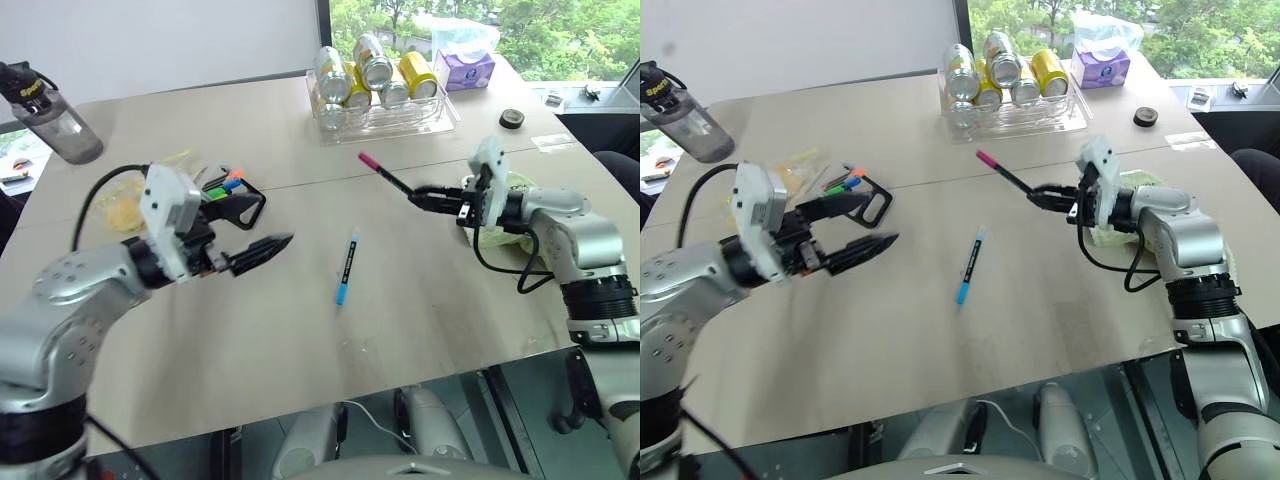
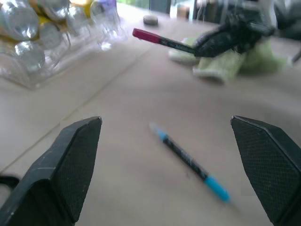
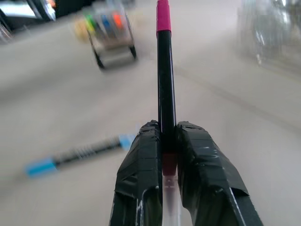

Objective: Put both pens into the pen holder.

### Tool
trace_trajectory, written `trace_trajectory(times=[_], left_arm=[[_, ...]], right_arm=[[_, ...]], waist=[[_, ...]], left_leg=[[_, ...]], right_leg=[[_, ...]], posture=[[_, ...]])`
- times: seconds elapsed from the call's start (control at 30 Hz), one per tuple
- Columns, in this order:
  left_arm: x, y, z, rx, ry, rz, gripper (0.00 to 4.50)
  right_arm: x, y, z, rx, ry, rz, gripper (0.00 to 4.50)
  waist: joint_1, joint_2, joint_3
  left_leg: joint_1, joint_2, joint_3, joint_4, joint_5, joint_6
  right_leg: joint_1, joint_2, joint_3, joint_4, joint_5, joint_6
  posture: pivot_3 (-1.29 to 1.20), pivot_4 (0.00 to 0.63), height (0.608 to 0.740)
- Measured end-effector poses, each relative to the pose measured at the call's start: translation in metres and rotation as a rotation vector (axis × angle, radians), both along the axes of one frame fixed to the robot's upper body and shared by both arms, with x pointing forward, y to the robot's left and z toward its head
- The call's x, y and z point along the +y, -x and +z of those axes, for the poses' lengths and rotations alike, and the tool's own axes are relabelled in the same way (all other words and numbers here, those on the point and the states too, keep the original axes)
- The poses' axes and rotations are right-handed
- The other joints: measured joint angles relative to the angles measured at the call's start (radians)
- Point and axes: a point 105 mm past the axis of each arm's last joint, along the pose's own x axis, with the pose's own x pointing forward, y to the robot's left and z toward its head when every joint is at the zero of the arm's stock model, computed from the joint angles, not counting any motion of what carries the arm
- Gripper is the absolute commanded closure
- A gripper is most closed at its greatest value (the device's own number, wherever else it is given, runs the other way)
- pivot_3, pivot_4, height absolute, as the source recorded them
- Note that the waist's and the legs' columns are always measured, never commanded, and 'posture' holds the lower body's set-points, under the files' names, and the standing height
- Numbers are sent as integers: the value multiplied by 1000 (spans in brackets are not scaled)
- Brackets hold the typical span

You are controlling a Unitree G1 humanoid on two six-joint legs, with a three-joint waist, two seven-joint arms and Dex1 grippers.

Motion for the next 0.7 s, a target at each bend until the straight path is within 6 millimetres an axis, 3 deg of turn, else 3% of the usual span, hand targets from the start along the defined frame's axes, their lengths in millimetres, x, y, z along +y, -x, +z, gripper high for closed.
trace_trajectory(times=[0.13,0.3,0.4,0.53,0.63,0.7], left_arm=[[-28,-15,21,-51,309,-35,0],[-41,-16,32,-28,573,-70,0],[-44,-15,34,-12,636,-88,770],[-46,-15,36,-4,661,-94,2850],[-45,-15,37,-6,678,-92,4133],[-48,-11,42,-14,692,-126,4487]], right_arm=[[38,27,20,0,-113,141,4476],[54,44,25,-9,-117,198,4476],[56,47,20,9,-112,206,4500],[57,49,14,20,-104,220,4500],[58,51,16,11,-110,235,4500],[60,52,14,16,-97,239,4500]], waist=[[-2,-2,-1],[-2,-3,-2],[-2,-3,-2],[-4,-3,-2],[-3,-3,-2],[-2,-3,-2]], left_leg=[[-1,0,-1,2,0,0],[0,-1,-1,3,0,0],[1,-1,0,3,0,0],[1,-1,1,3,0,0],[1,-1,1,3,0,0],[1,-1,1,4,0,0]], right_leg=[[0,0,-1,0,0,0],[0,0,-1,2,0,0],[0,0,0,4,0,0],[0,0,1,6,0,0],[0,0,1,6,0,0],[0,0,1,6,0,0]], posture=[[0,150,739],[0,150,739],[0,150,739],[0,150,739],[0,150,739],[0,150,739]])
